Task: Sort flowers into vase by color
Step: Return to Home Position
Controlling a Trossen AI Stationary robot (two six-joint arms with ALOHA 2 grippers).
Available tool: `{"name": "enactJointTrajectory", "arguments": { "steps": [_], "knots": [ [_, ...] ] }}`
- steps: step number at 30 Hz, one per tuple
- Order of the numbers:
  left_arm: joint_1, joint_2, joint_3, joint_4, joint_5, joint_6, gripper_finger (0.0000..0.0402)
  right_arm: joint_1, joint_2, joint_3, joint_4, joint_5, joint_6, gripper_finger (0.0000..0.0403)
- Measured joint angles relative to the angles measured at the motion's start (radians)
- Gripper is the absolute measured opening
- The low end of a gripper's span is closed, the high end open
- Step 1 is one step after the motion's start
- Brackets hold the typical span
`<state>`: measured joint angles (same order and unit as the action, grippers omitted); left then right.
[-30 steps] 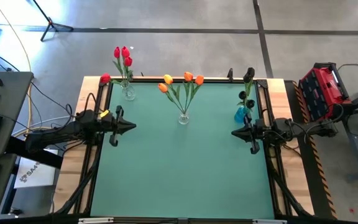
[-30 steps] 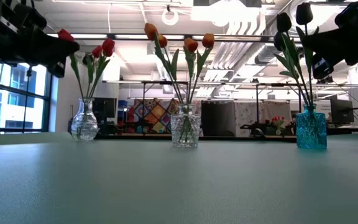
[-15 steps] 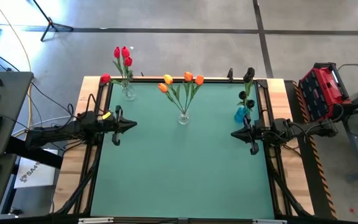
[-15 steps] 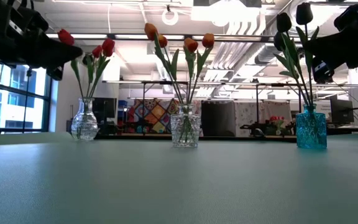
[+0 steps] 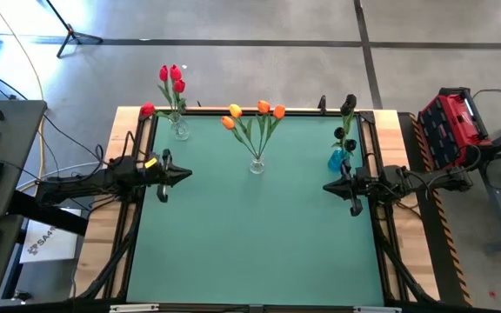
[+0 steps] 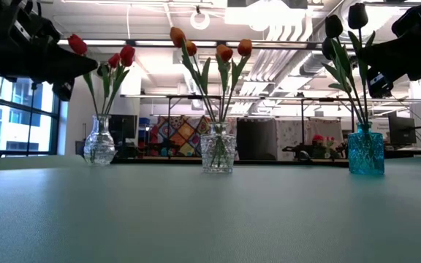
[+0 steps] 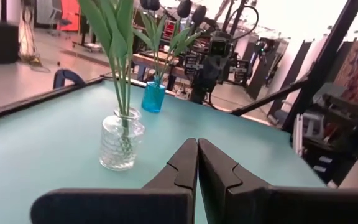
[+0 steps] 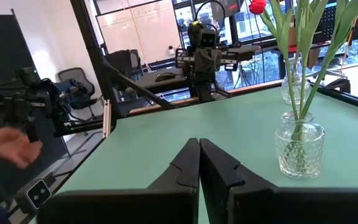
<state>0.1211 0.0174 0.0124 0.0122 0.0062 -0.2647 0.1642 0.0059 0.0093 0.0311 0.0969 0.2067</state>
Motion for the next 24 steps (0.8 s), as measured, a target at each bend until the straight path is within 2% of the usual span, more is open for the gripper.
{"name": "enactJointTrajectory", "arguments": {
  "steps": [24],
  "knots": [
    [0.000,0.000,0.000,0.000,0.001,-0.021,0.0001,0.000,0.000,0.000,0.000,0.001,0.002,0.0000]
  ]
}}
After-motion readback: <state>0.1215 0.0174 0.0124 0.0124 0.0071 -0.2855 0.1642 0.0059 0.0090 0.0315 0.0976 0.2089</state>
